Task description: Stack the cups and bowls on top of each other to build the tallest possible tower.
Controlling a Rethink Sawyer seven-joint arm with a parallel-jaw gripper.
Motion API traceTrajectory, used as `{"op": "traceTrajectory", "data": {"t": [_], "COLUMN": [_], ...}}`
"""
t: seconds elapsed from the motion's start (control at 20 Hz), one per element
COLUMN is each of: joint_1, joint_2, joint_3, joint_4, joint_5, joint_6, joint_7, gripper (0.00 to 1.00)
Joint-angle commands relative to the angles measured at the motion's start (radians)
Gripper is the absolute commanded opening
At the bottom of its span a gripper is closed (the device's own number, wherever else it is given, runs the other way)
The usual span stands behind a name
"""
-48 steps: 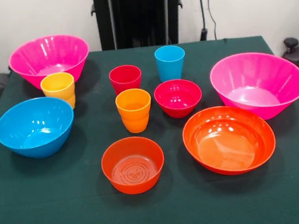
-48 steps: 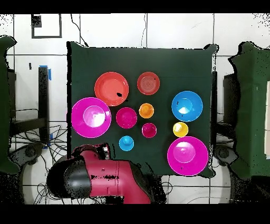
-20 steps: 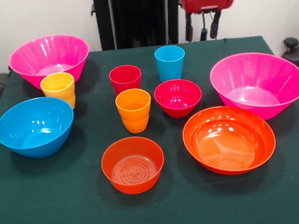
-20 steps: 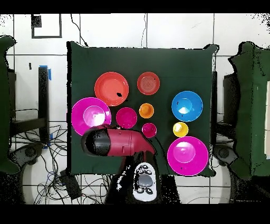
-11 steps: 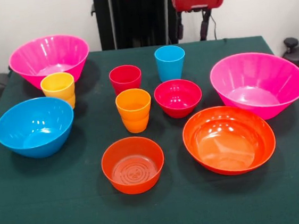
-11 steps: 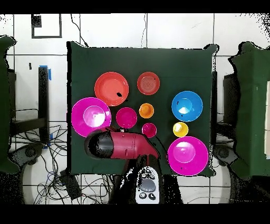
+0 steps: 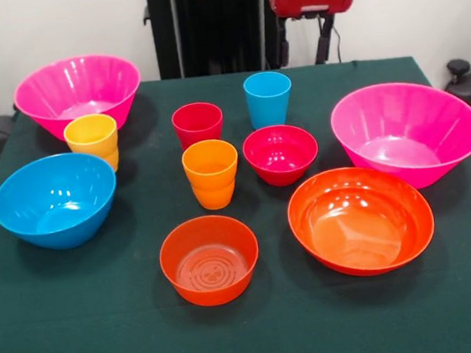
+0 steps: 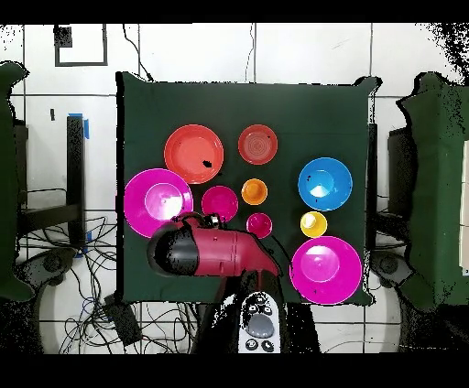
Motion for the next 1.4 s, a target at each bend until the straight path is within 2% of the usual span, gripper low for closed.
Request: {"op": "traceTrajectory", "data": {"t": [0.05, 0.8, 1.1, 1.4], "joint_1": [-0.022, -0.011, -0.011, -0.007], "joint_2": [0.059, 0.106, 0.144, 0.174], "joint_3": [0.089, 0.056, 0.04, 0.023], "joint_4": [0.05, 0.064, 0.056, 0.066], "joint_5": [-0.084, -0.144, -0.173, -0.194], "joint_6": [-0.097, -0.147, -0.187, -0.186], "joint_7": [0.084, 0.098, 0.109, 0.113], "gripper": [1.0, 1.0, 1.0, 1.0]}}
